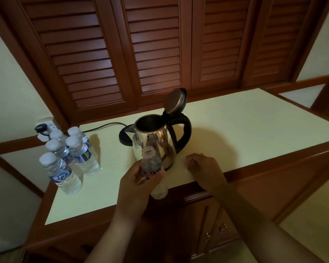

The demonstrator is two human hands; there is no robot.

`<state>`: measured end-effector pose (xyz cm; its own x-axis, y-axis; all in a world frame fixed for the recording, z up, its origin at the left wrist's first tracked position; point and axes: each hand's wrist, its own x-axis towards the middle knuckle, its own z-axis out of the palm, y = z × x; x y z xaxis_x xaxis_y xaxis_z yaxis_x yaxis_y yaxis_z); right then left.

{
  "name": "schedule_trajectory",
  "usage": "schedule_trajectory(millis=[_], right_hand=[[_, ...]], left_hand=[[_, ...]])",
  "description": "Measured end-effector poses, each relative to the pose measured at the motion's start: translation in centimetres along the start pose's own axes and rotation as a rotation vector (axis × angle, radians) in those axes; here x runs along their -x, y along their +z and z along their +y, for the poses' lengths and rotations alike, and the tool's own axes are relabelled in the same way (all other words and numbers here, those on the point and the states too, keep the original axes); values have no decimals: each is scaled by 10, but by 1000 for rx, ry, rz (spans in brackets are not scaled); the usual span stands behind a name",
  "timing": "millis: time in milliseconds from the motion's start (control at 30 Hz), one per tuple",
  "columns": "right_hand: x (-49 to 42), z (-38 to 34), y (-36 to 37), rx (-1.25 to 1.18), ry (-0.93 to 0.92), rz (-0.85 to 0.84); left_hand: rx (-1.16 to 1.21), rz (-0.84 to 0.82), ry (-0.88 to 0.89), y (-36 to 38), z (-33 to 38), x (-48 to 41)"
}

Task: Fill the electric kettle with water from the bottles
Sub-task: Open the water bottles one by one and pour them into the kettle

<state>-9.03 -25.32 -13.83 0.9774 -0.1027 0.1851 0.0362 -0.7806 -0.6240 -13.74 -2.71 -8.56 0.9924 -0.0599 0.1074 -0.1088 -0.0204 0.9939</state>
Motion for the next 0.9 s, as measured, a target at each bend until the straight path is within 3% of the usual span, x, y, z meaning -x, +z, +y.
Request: schedule_trajectory(millis=[167,367,633,900], right_hand=[[-5,7,5,16,-52,-18],[-5,10,4,435,-33,-62],[-7,16,7,504,-39,-233],[-7,14,6,545,-65,-255]], left_hand=[[17,8,-4,-4,-1,1],[-25,34,25,-11,1,-1],[-94,124,151,-22,23,-13],[-183,140,182,-36,57,-35]])
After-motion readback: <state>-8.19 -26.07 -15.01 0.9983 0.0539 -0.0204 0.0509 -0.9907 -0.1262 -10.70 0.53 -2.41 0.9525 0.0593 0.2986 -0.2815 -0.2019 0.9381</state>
